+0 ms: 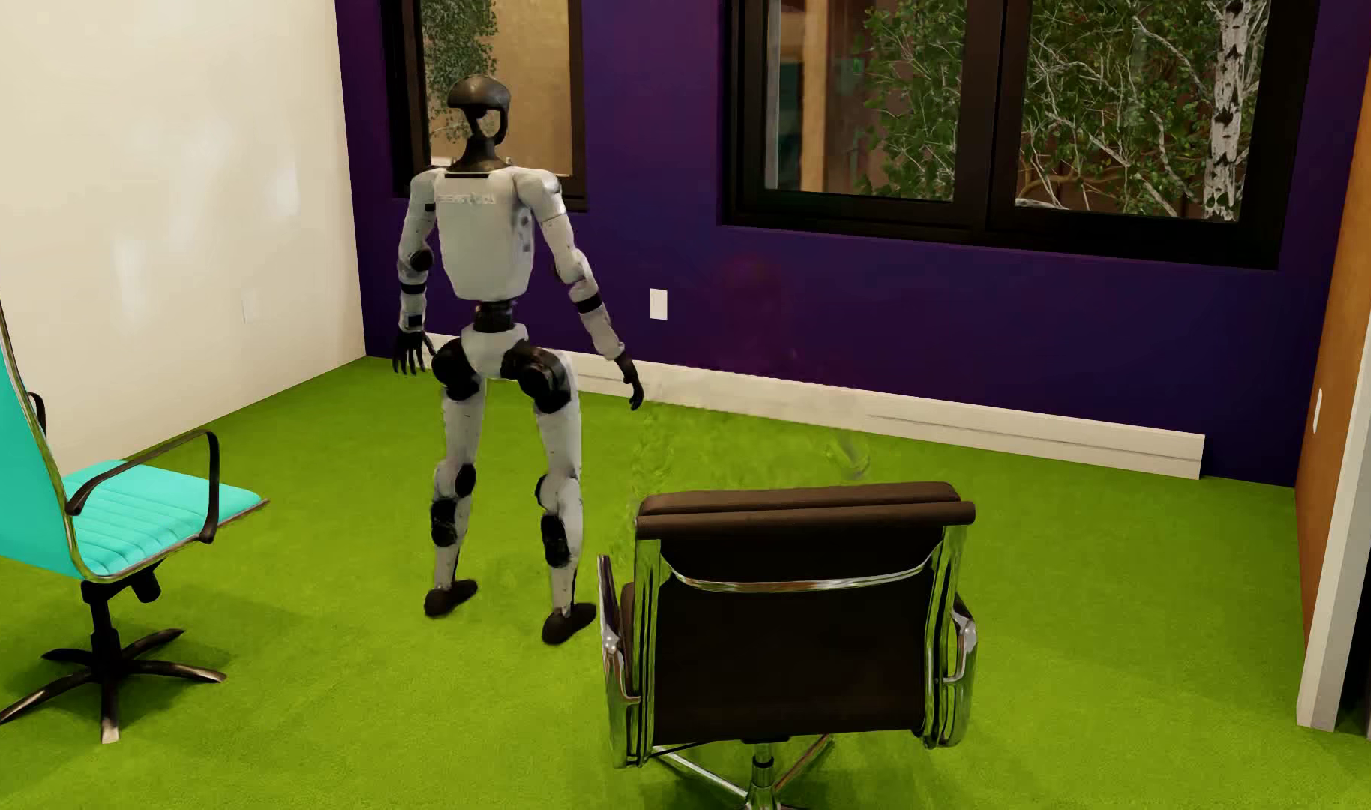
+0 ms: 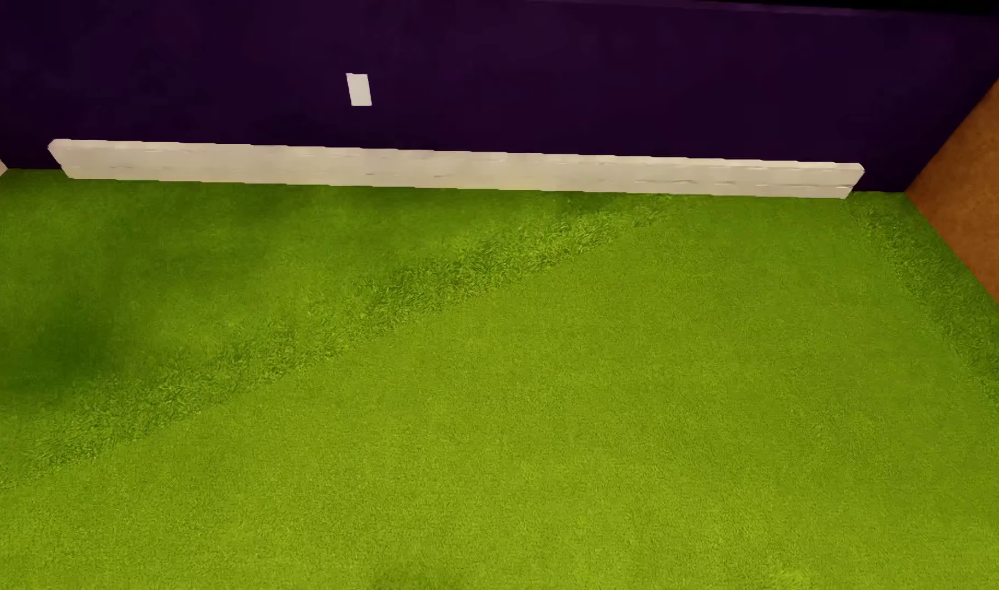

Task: Perch on the dark chair

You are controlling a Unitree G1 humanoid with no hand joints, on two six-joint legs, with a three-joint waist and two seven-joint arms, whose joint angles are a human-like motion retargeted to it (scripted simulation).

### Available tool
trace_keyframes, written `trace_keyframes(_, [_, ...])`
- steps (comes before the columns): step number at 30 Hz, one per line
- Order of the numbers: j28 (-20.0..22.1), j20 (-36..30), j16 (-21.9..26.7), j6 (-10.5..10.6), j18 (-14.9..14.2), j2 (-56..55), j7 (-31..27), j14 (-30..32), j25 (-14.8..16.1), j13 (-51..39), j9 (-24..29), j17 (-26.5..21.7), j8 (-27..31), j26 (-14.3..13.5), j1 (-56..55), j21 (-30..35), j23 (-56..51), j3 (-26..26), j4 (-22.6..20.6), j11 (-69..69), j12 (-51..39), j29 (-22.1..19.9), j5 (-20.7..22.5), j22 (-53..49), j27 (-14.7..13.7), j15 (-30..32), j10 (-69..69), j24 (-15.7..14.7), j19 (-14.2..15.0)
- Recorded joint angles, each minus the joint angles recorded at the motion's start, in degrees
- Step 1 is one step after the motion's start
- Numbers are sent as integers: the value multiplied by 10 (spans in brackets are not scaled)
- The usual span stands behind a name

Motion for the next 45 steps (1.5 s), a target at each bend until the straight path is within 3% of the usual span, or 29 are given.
trace_keyframes(4, [3,3,-4,1,6,-1,4,-14,-14,7,1,2,-2,-6,3,5,-4,1,-12,2,-3,10,-15,-4,4,6,10,5,5])
trace_keyframes(9, [-6,-5,-10,3,16,-8,-20,-75,-5,1,4,-8,13,-13,0,9,-10,6,-37,9,6,8,-30,-14,4,19,58,9,11])
trace_keyframes(14, [-23,-28,8,-9,20,-47,27,-71,-16,-18,15,5,37,-17,17,-9,-31,-13,-33,4,13,1,-27,-30,-1,53,44,27,25])
trace_keyframes(15, [-30,-33,20,-11,26,-62,34,-73,-25,-18,18,10,42,-17,23,-8,-37,-17,-33,9,16,4,-22,-39,-5,57,33,40,28])
trace_keyframes(18, [-20,-24,37,-16,45,-80,64,-72,-58,-17,35,16,23,-25,48,-24,-36,-30,-29,52,18,27,-13,-43,-8,38,9,32,11])
trace_keyframes(24, [-16,-5,34,-12,99,-87,112,-81,-68,2,43,2,-9,-34,106,-61,-26,-31,-23,64,31,40,-58,-42,-15,30,0,42,11])
trace_keyframes(27, [-12,-12,30,-10,127,-85,136,-60,-87,1,55,-3,-44,-43,141,-78,-26,-31,-22,43,20,38,-65,-43,-33,17,-6,54,-9])
trace_keyframes(28, [24,-4,25,-15,82,-107,136,-89,-58,27,22,-2,-32,-30,145,-67,-45,-37,-26,53,38,51,-46,-41,15,-2,-23,8,0])
trace_keyframes(29, [26,-4,25,-14,79,-99,140,-84,-63,33,20,-3,-36,-31,150,-68,-47,-36,-22,43,40,54,-35,-49,14,6,-13,7,-6])
trace_keyframes(30, [38,-2,22,-7,64,-95,140,-84,-61,36,19,-4,-23,-35,148,-59,-46,-36,-4,28,40,51,-19,-53,12,47,18,-4,7])
trace_keyframes(31, [47,-1,20,-1,40,-95,138,-83,-62,39,19,-5,-6,-37,145,-41,-44,-36,19,35,40,53,-1,-49,9,48,56,-15,0])
trace_keyframes(33, [38,-5,29,-3,-8,-60,138,-50,-66,45,26,-6,-18,-33,121,-30,-51,-33,63,19,45,50,25,-60,7,45,170,-34,-28])
trace_keyframes(35, [41,-6,23,-3,-22,-18,109,-24,-61,44,35,-15,-17,-28,58,-35,-55,-20,88,-17,35,49,41,-58,12,47,300,-34,-57])
trace_keyframes(36, [48,-5,15,-2,-21,6,86,-36,-52,39,42,-22,-12,-28,28,-26,-55,-11,79,-34,32,48,44,-60,16,48,348,-44,-61])
trace_keyframes(37, [46,-11,8,-2,6,27,60,-60,-48,37,46,-27,-7,-27,1,-17,-55,0,56,-50,33,48,48,-60,21,47,378,-54,-65])
trace_keyframes(38, [35,-10,3,-1,26,40,36,-80,-45,32,50,-31,-3,-28,-30,-3,-55,10,33,-54,31,48,50,-61,21,41,397,-44,-67])
trace_keyframes(40, [18,4,-3,5,5,50,3,-94,-46,18,55,-41,-5,-31,-104,18,-59,27,-3,-36,30,52,52,-67,19,17,400,-19,-71])
trace_keyframes(44, [10,20,-3,8,14,105,-6,-96,-48,-8,57,-44,-3,-31,-180,48,-78,43,-62,-60,31,50,61,-57,14,-11,199,-9,-73])
trace_keyframes(45, [6,29,-1,8,30,121,2,-94,-51,-13,58,-43,-6,-28,-184,54,-86,44,-71,-63,34,54,64,-57,15,-23,148,-9,-78])
